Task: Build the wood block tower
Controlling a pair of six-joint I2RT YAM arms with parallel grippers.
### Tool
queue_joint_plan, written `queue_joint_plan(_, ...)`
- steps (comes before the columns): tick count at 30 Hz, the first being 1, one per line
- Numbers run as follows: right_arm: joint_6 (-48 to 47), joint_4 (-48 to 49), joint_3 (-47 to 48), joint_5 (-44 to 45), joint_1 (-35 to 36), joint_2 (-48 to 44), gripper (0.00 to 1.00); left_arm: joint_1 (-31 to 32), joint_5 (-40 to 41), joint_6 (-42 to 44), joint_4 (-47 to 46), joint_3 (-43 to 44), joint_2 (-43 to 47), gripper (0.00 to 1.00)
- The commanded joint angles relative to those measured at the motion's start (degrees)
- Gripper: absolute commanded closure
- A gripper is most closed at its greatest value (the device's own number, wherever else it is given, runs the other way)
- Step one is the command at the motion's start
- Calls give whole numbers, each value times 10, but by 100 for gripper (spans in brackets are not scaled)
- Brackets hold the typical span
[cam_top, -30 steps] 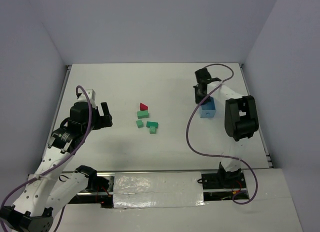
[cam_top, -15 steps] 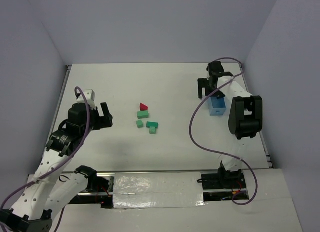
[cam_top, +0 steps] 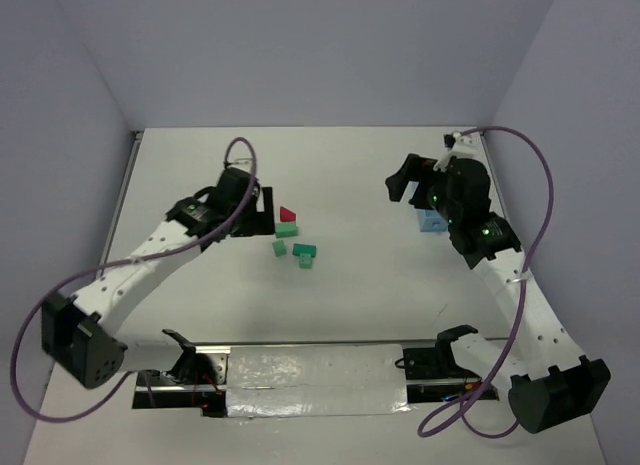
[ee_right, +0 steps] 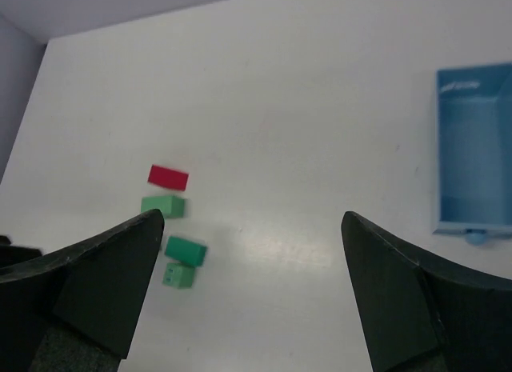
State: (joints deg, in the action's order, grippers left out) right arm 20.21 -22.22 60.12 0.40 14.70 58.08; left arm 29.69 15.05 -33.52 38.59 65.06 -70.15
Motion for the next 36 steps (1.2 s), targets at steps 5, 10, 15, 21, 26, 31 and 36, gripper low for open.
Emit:
queue_joint_plan(5,84,3,-178,-91,33,-60,0,127,88,-122,-6,55,-169,2)
queue_joint_plan(10,79,16,-274,-123,40,-150,0,122,125,-163,-5,70,-251,11)
queue_joint_plan(15,66,2,-287,-131,45,-161,0,105,133,-183,-9,88,-292,24)
queue_joint_plan(21,56,8,-282,-149,52,-152,1,81,128,-191,-17,90,-333,30)
queue_joint_plan(26,52,3,-278,-154,57,-157,1,77,112,-192,-41,76,-356,40)
queue_joint_plan(31,50,1,-282,-153,61,-164,1,77,96,-197,-61,54,-366,45)
queue_joint_plan(36,49,-1,-279,-148,64,-170,2,75,96,-198,-60,42,-359,60)
